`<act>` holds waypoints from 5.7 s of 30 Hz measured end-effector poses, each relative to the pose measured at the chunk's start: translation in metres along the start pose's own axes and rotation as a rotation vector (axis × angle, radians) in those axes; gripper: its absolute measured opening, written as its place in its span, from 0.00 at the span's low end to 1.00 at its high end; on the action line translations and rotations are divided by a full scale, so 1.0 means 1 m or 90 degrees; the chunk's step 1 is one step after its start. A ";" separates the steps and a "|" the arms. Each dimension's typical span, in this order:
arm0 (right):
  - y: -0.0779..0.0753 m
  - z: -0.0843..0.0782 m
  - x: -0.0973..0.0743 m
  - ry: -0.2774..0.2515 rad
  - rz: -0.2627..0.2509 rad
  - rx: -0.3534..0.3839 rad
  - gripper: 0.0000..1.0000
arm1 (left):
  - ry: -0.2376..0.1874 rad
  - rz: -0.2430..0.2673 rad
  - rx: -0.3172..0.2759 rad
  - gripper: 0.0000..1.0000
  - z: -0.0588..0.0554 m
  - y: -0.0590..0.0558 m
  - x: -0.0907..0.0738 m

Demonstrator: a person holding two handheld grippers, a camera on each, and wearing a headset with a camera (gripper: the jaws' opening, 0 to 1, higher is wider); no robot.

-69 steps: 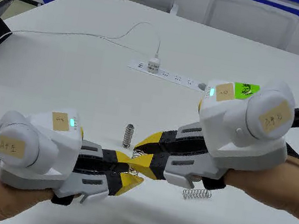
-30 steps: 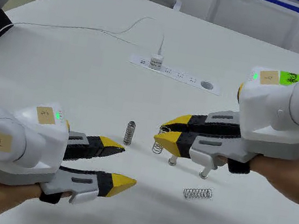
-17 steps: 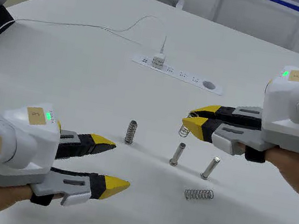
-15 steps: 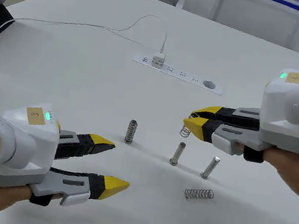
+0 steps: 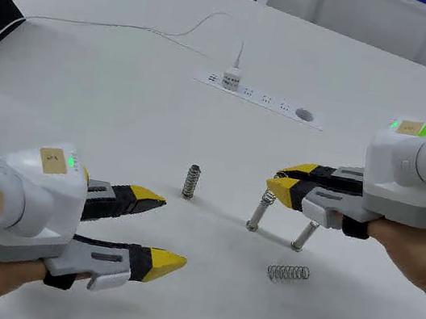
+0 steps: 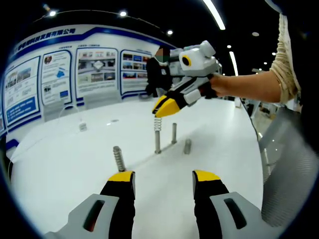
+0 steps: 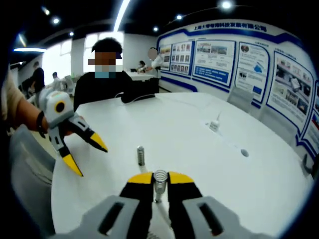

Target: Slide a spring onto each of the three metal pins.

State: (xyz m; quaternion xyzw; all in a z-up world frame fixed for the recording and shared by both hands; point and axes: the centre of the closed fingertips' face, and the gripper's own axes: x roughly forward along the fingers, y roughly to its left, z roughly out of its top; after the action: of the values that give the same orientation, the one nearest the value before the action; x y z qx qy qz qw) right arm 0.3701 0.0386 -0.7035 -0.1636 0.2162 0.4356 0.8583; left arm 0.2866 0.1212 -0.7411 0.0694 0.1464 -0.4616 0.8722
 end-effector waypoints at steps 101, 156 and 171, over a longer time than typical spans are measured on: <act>0.049 -0.068 -0.038 0.057 0.116 -0.071 0.23 | -0.002 -0.014 0.017 0.43 0.010 -0.002 0.007; 0.025 -0.133 -0.032 0.192 0.151 -0.048 0.12 | 0.010 -0.045 0.033 0.39 0.011 -0.016 0.015; 0.028 -0.117 -0.035 0.183 0.148 -0.032 0.11 | 0.030 -0.099 0.069 0.38 0.010 -0.041 0.032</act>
State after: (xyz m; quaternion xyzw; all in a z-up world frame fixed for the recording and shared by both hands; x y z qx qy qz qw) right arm 0.3023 -0.0246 -0.7882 -0.2192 0.3432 0.5090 0.7583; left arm 0.2719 0.0703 -0.7414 0.1157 0.1470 -0.5331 0.8251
